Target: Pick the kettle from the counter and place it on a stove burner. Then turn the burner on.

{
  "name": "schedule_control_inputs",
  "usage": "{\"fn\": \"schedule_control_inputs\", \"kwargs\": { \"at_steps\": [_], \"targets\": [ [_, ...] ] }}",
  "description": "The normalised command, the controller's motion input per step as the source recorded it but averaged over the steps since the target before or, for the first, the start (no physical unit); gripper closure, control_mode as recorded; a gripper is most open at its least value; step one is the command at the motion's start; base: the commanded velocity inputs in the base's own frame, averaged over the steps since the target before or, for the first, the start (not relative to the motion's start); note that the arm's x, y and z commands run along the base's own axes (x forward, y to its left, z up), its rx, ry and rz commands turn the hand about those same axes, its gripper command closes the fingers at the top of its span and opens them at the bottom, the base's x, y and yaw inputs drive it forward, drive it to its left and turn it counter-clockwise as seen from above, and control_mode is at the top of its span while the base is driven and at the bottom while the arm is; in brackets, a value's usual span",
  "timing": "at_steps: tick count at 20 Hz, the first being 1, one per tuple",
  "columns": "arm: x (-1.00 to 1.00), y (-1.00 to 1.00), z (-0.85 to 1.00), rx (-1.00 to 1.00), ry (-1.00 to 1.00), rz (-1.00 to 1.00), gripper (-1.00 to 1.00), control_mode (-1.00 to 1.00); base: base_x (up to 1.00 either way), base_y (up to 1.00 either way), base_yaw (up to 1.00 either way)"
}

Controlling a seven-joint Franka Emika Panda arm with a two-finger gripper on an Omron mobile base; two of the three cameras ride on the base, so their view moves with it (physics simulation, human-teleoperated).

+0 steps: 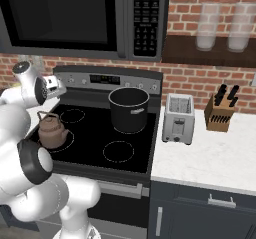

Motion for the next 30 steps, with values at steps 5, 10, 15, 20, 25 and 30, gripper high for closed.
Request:
{"fn": "schedule_control_inputs", "kwargs": {
  "at_steps": [5,10,15,20,25,30],
  "targets": [
    [0.0,0.07,0.21,0.01,-0.06,-0.08,-1.0,-1.0,0.0,0.0,0.0],
    [0.0,0.04,0.17,0.03,-0.07,0.0,-1.0,-1.0,0.0,0.0,0.0],
    [0.28,0.0,0.08,0.01,0.0,0.0,-1.0,-1.0,0.0,0.0,0.0],
    [0.6,0.0,0.0,0.01,0.0,0.0,-1.0,-1.0,0.0,0.0,0.0],
    [0.49,0.0,-0.07,0.04,-0.01,0.0,-1.0,-1.0,0.0,0.0,0.0],
    [0.31,0.01,-0.18,0.05,-0.06,0.0,-1.0,-1.0,0.0,0.0,0.0]
  ]
}}
